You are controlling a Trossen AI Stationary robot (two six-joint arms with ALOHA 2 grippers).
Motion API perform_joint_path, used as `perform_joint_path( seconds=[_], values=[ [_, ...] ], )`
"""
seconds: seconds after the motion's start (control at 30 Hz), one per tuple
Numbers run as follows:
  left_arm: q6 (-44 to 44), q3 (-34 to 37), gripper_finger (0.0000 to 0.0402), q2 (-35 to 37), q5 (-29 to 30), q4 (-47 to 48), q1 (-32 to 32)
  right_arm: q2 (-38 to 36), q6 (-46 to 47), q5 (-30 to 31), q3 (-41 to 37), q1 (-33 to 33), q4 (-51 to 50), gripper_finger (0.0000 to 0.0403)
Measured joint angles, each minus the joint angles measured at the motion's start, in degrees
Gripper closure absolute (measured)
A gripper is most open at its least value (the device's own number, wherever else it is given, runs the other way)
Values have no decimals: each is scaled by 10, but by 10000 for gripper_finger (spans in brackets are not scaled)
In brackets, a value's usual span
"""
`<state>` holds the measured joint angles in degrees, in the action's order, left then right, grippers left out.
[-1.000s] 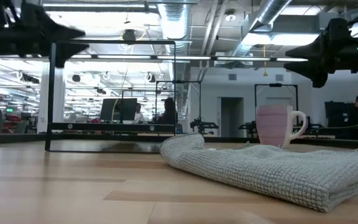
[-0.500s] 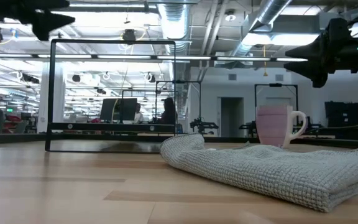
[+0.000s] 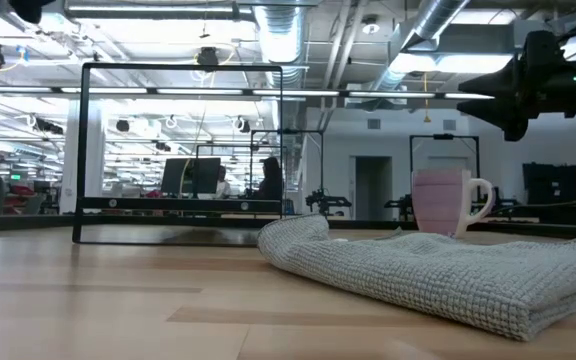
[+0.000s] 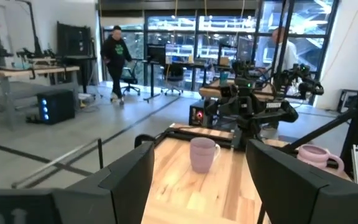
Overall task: Stack small to large cups/mugs on shelf
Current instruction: Put the blue cup on the shelf
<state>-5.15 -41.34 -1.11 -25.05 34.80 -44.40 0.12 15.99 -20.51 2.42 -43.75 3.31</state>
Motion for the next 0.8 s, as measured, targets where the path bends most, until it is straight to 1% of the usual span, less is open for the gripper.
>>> perform_joint_path(
  seconds=[0.13,0.23,0.27,0.3,0.43,0.57,0.67,0.8],
  values=[
    [-4,-26,154,-17,43,47,-4,0,0,1,0,0,0,143],
    [-5,-49,154,-45,90,97,-12,0,-1,4,0,0,0,143],
    [-3,-56,154,-57,94,109,-15,0,-1,7,0,0,0,143],
    [0,-61,154,-68,93,116,-17,0,-1,11,0,0,0,143],
    [2,-78,154,-114,53,103,-23,0,-1,15,0,0,0,143],
    [17,-88,154,-162,39,103,-22,0,-25,15,0,0,-3,143],
    [32,-93,154,-198,2,103,-19,0,-29,16,0,0,-5,143],
    [68,-99,154,-243,-34,103,0,0,-29,16,0,0,-5,143]
  ],
)
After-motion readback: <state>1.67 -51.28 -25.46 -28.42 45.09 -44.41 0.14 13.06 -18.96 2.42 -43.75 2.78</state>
